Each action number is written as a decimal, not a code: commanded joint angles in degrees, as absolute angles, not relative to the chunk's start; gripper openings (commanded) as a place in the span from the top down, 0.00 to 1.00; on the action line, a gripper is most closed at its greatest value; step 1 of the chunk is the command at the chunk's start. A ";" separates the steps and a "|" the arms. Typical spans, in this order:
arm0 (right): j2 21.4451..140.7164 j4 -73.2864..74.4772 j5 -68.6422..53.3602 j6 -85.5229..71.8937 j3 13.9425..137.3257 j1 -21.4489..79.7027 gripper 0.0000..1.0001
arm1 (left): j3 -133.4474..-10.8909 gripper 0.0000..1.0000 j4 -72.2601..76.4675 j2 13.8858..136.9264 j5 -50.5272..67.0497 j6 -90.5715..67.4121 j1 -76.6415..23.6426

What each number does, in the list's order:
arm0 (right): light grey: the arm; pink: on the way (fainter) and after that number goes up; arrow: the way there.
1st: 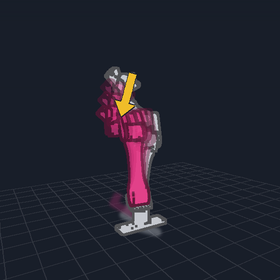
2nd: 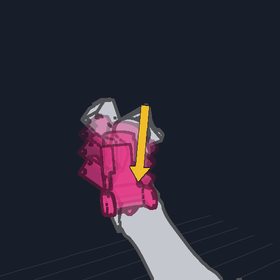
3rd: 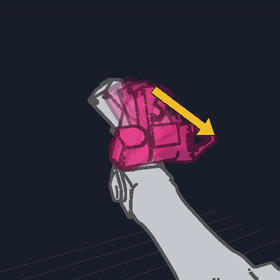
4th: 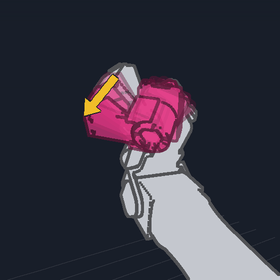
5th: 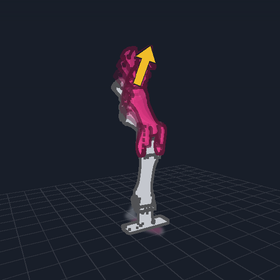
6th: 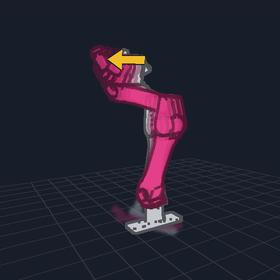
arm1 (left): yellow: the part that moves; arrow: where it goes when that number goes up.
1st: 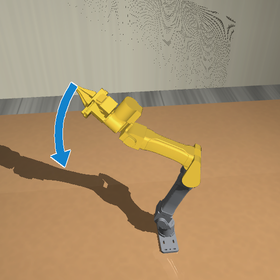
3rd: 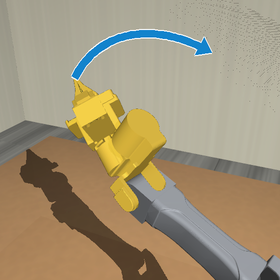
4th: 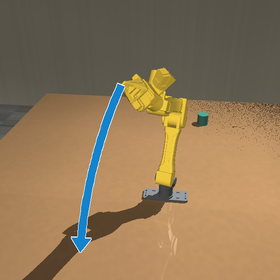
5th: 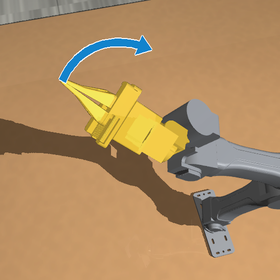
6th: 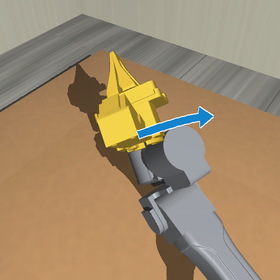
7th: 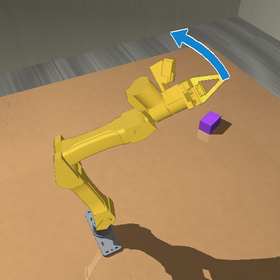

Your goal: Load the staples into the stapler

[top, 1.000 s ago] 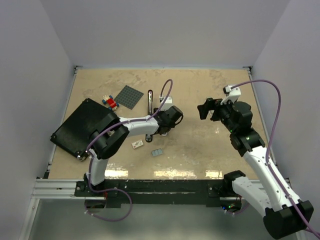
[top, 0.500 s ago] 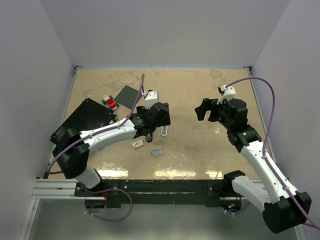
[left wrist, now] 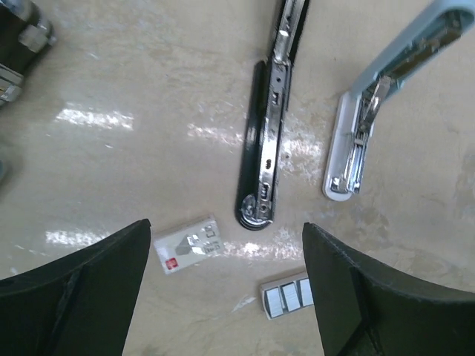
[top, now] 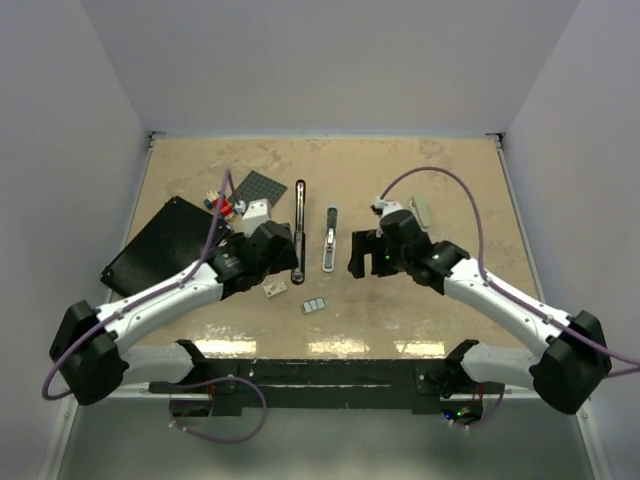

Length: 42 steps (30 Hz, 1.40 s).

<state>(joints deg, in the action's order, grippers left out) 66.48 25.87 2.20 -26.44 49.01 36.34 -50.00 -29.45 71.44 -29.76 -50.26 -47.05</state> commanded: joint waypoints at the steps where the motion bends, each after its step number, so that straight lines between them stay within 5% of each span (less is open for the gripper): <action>1: 71.88 32.60 11.32 -41.28 55.79 48.40 0.11 | -46.07 0.13 -25.85 63.73 -24.09 -43.43 -37.82; 5: 81.28 36.02 13.18 -46.40 63.09 58.25 0.16 | -45.97 0.13 -24.79 59.77 -27.50 -37.89 -35.16; 18: 99.13 36.21 15.21 -47.99 72.77 65.13 0.72 | -39.11 0.14 -18.11 48.08 -45.34 -24.61 -35.24; 42: 105.29 40.17 19.34 -48.43 75.24 63.20 0.78 | -36.48 0.14 -15.03 48.16 -45.61 -24.61 -35.68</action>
